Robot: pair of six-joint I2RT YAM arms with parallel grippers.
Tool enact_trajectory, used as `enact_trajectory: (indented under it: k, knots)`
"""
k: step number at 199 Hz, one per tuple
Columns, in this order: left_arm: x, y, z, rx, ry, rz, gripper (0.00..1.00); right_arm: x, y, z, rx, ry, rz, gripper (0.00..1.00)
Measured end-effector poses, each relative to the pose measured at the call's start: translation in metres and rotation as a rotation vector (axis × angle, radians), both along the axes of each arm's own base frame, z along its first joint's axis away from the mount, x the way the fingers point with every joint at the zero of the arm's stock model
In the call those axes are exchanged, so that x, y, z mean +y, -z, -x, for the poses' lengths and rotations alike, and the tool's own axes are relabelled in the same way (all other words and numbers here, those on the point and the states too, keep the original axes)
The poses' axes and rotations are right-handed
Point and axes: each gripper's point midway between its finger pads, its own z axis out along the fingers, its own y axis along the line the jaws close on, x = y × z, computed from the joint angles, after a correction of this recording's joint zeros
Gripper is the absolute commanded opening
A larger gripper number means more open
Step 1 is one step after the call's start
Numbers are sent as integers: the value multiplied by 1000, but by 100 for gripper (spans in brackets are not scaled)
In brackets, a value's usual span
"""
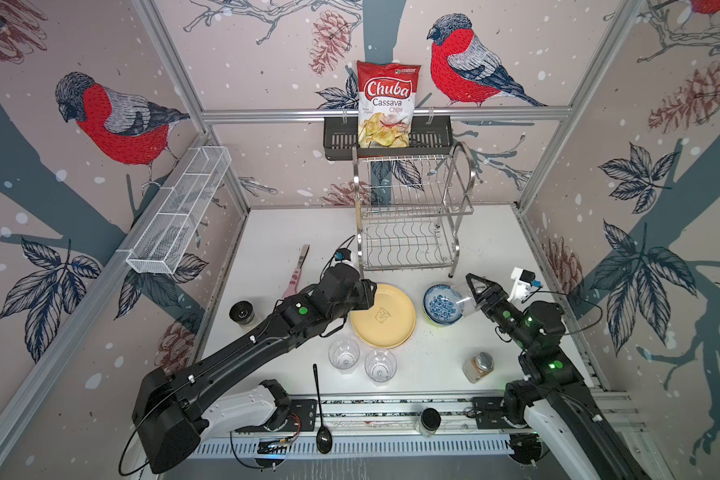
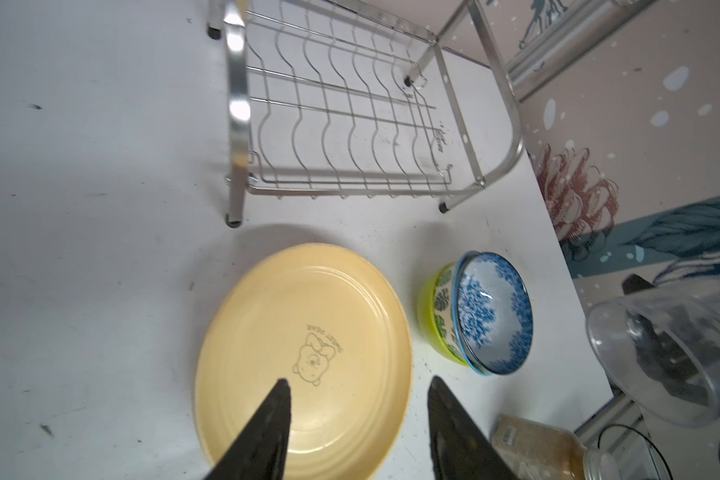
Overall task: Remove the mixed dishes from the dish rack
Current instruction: 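Reach the left gripper toward the glass held by the right gripper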
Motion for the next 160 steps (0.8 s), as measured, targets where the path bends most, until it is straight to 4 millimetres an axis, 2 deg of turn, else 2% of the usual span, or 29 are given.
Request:
enact_trajectory:
  k: [47,76,102,137,160]
  knots:
    - [-62,-11,48,-21,189,24,53,2,16,11,50,-24,-73,0]
    - [-92,-19,67,-50,277,57,54,2,13,15,49,-26,-116,0]
    - [-116,-25,75,-82,364,113,69,2,15,15,75,-21,-155,0]
    - [-144,-32,83,-135,490,174,80,4,19,7,120,-9,-207,0]
    - [-159,-39,86,-179,556,204,82,7,22,-1,156,-7,-246,0]
